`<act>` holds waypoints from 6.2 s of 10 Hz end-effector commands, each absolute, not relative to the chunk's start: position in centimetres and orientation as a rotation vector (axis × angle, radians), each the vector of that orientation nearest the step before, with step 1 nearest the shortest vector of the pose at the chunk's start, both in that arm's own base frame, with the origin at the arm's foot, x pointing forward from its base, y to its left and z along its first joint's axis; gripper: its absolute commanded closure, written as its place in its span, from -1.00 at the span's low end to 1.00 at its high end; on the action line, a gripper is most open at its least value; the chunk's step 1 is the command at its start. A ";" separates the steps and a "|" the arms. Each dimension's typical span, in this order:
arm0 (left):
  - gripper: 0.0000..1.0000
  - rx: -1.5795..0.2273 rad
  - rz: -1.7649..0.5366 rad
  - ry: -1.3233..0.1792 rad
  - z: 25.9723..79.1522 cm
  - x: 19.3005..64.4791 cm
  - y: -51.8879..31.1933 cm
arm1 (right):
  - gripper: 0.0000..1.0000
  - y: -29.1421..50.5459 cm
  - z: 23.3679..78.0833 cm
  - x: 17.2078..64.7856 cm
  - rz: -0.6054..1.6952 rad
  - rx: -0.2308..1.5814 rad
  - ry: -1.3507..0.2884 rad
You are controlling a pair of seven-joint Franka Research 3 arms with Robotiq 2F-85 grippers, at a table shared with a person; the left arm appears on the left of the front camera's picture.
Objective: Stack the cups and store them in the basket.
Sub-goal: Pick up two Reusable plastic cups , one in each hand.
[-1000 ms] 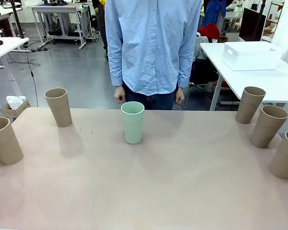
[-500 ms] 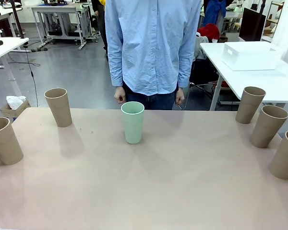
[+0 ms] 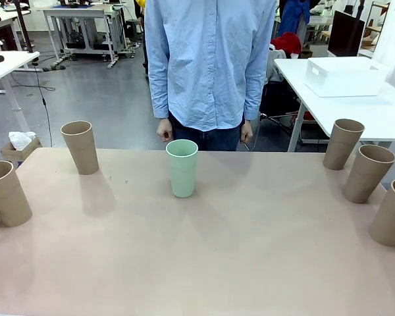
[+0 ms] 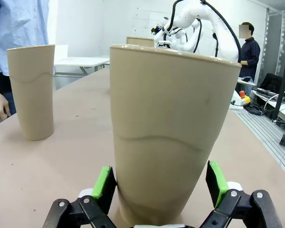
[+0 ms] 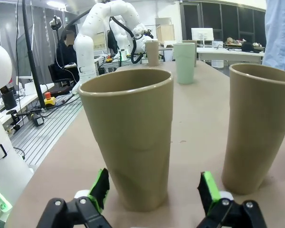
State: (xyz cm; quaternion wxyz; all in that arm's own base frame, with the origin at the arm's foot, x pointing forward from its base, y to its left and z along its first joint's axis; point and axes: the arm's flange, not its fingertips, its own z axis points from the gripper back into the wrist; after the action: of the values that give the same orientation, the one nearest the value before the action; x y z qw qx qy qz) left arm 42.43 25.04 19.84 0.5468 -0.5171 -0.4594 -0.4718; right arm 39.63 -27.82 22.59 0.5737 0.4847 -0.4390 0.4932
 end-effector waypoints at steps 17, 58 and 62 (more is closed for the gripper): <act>-1.00 -1.257 -1.066 -1.105 19.3 43.2 24.9 | -1.00 -24.2 21.3 39.6 1.201 1.308 -0.994; -1.00 -1.397 -0.988 -1.103 20.6 42.4 20.0 | -1.00 -18.7 20.8 37.2 1.199 1.362 -0.952; -1.00 -1.371 -1.006 -1.100 20.3 42.3 19.8 | -1.00 -18.6 20.6 37.3 1.211 1.395 -0.964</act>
State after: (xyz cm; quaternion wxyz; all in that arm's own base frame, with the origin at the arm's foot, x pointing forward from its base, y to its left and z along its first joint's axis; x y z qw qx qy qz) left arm 42.81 20.43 19.77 0.5258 -0.5796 -0.4595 -0.4201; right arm 38.01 -18.71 20.71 0.5207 0.5801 -0.3880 0.4917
